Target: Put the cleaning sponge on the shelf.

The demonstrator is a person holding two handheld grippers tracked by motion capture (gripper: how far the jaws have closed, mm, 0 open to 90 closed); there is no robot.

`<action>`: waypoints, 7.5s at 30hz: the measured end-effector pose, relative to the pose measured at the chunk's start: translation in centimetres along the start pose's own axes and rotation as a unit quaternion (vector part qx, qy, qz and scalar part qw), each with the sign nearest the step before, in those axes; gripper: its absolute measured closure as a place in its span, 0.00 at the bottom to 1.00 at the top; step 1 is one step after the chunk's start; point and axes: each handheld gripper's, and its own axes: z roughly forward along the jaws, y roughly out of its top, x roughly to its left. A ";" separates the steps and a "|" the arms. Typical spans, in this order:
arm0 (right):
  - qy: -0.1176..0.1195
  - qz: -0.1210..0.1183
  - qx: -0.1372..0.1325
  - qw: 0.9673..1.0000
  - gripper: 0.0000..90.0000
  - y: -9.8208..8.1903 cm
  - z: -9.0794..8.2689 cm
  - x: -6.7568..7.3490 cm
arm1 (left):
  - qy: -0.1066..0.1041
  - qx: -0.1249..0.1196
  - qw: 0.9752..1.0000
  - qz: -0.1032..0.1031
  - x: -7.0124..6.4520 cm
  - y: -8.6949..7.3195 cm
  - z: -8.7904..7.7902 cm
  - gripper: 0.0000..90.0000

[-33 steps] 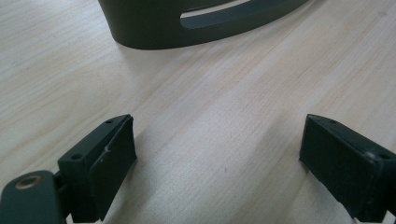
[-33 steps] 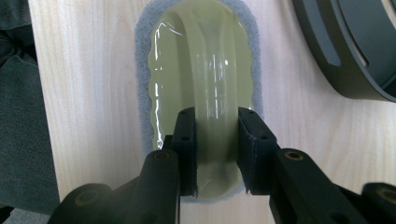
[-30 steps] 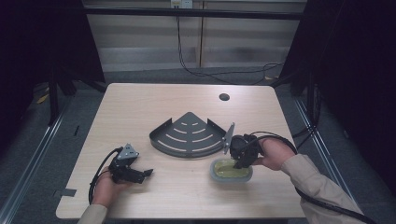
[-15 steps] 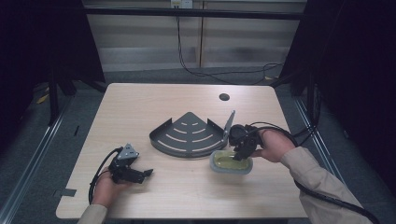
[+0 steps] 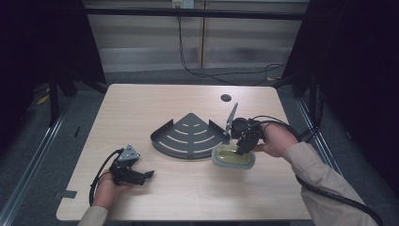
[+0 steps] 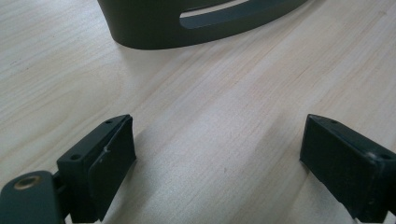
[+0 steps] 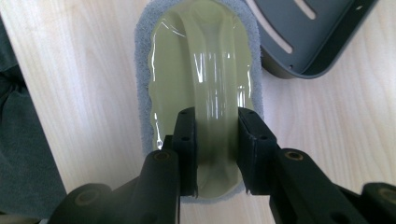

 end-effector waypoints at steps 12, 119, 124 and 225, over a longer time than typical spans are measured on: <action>-0.002 0.042 -0.009 0.999 0.79 -0.1 -0.5 -1.6 | 0.000 0.000 1.000 0.000 0.0 0.0 0.0 0.11; -0.051 0.182 -0.015 0.982 0.79 9.1 2.0 -7.4 | -0.002 0.000 1.000 -0.001 0.0 0.0 0.0 0.11; -0.051 0.184 -0.016 0.981 0.79 9.3 2.6 -7.5 | -0.002 0.000 1.000 -0.002 0.0 0.0 0.0 0.11; -0.040 0.224 -0.008 0.974 0.77 7.7 8.1 -7.8 | -0.001 0.000 1.000 -0.002 0.0 0.0 0.0 0.11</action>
